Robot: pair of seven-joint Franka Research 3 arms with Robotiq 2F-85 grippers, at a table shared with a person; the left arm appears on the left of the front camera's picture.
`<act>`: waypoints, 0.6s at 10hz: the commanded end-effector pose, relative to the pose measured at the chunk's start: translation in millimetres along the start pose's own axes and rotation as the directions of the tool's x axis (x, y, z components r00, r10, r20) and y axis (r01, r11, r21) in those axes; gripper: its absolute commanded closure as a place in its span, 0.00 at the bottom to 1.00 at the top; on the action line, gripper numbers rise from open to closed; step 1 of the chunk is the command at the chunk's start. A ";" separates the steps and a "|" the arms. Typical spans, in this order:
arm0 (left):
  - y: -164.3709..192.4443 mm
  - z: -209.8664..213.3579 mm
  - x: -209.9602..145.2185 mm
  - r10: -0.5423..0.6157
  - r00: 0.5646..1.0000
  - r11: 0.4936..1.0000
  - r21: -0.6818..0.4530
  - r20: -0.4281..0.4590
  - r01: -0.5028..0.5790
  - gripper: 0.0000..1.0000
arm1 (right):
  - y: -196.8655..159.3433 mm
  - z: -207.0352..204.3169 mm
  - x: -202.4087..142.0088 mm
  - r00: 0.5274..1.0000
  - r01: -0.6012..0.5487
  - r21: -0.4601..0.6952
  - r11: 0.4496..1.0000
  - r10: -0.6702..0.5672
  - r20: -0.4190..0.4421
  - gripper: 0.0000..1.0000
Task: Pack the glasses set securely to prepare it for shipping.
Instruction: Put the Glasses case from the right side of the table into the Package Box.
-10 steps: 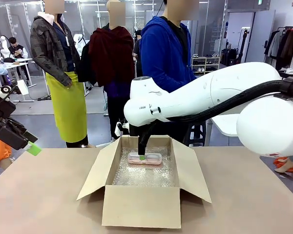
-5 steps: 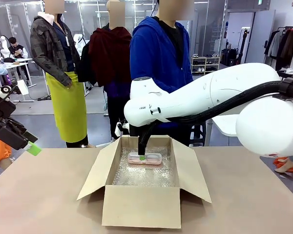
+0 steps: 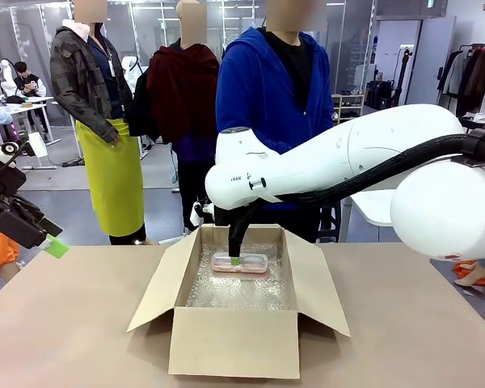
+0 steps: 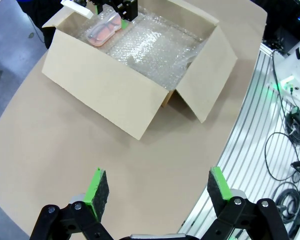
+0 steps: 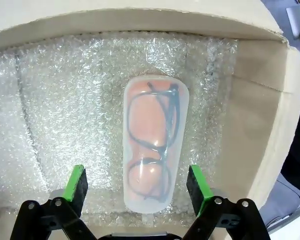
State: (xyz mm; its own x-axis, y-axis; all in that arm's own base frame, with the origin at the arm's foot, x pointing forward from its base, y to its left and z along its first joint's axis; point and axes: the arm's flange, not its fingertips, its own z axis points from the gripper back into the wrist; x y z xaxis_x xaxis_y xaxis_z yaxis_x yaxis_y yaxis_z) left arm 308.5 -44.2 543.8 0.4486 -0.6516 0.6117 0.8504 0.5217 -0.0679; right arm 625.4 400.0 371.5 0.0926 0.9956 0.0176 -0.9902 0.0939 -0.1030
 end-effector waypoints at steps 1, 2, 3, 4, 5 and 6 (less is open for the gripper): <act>1.7 0.9 -0.8 -0.020 1.000 1.000 -0.018 0.020 0.020 0.00 | 14.7 36.8 -12.0 1.000 0.014 0.020 1.000 -0.015 0.025 0.00; 1.7 0.9 -0.8 -0.020 1.000 1.000 -0.018 0.020 0.020 0.00 | 29.4 64.1 -30.0 0.994 0.004 0.051 0.999 -0.009 0.109 0.00; 1.7 0.9 -0.8 -0.020 1.000 1.000 -0.018 0.020 0.020 0.00 | 41.7 80.1 -54.3 0.992 0.062 0.051 0.997 -0.067 0.109 0.00; 1.7 0.9 -0.8 -0.020 1.000 1.000 -0.018 0.020 0.020 0.00 | 56.8 93.5 -80.0 0.978 0.137 0.041 0.990 -0.141 0.153 0.00; 1.7 0.9 -0.8 -0.020 1.000 1.000 -0.018 0.020 0.020 0.00 | 69.6 101.9 -100.3 0.962 0.191 0.055 0.980 -0.198 0.191 0.00; 1.7 0.9 -0.8 -0.020 1.000 1.000 -0.018 0.020 0.020 0.00 | 81.5 108.4 -121.3 0.942 0.248 0.065 0.967 -0.256 0.215 0.00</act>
State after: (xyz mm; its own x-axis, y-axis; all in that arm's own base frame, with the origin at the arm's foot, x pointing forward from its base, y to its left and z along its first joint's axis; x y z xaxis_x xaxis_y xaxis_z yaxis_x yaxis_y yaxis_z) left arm 308.5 -44.1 543.8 0.4491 -0.6514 0.6115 0.8500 0.5225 -0.0677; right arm 558.7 307.9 482.8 0.2808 0.9379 0.2039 -0.9556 0.2931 -0.0320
